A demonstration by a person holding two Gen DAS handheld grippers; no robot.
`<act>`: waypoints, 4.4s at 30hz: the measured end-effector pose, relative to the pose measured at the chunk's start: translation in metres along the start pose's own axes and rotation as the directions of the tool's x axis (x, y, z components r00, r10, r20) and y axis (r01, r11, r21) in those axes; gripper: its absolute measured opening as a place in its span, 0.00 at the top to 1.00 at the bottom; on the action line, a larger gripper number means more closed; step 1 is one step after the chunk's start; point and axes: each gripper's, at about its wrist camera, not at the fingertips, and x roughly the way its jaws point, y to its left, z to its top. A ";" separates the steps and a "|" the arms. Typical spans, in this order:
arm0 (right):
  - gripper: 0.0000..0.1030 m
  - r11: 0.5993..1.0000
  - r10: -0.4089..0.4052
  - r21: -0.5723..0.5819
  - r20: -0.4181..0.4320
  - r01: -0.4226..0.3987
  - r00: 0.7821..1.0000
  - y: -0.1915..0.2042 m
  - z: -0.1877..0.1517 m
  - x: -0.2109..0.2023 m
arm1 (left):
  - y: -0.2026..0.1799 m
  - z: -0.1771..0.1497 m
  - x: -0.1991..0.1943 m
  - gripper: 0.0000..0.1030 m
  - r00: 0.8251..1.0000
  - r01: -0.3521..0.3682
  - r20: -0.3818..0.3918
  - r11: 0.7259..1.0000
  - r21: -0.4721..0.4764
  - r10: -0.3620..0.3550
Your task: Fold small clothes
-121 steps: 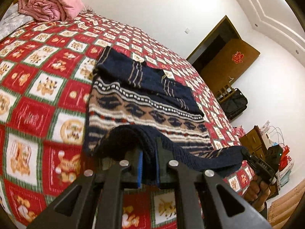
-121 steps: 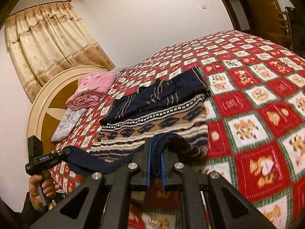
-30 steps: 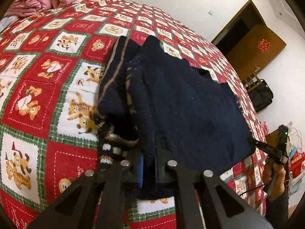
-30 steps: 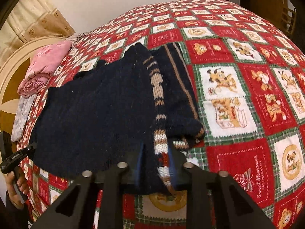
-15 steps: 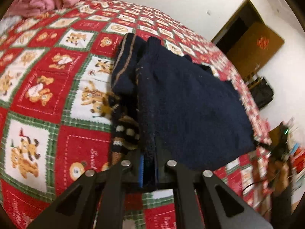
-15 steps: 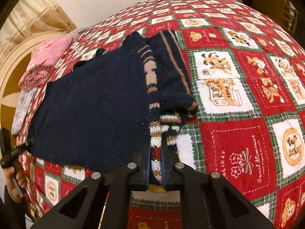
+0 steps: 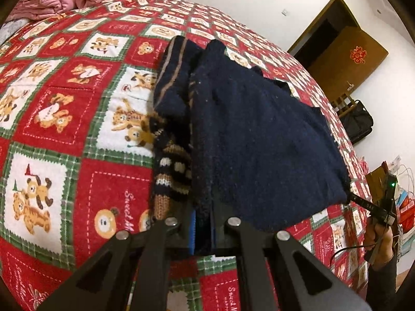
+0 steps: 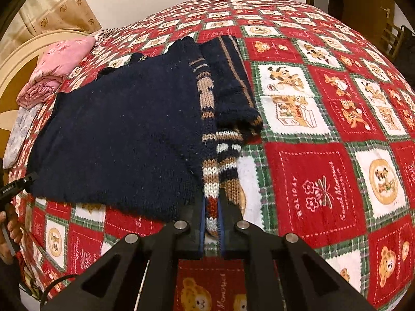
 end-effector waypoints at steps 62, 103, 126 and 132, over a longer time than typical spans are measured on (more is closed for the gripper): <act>0.50 0.720 0.051 -0.692 0.128 0.052 0.990 0.378 -0.061 -0.004 | 0.112 -0.013 -0.070 0.27 0.964 -0.184 0.156 0.965 -0.188 0.215; 0.75 0.669 0.055 -0.724 0.270 0.165 0.961 0.427 -0.079 0.062 | 0.025 0.161 0.093 0.26 0.992 -0.086 -0.078 0.986 0.140 0.098; 0.85 0.688 0.058 -0.703 0.301 0.180 0.952 0.429 -0.086 0.055 | 0.024 0.161 0.087 0.87 0.996 0.072 -0.068 0.993 0.099 -0.065; 0.90 0.727 0.116 -0.673 0.318 0.138 0.941 0.420 -0.082 0.040 | 0.025 0.168 0.067 0.87 0.995 0.098 -0.042 0.993 0.062 -0.096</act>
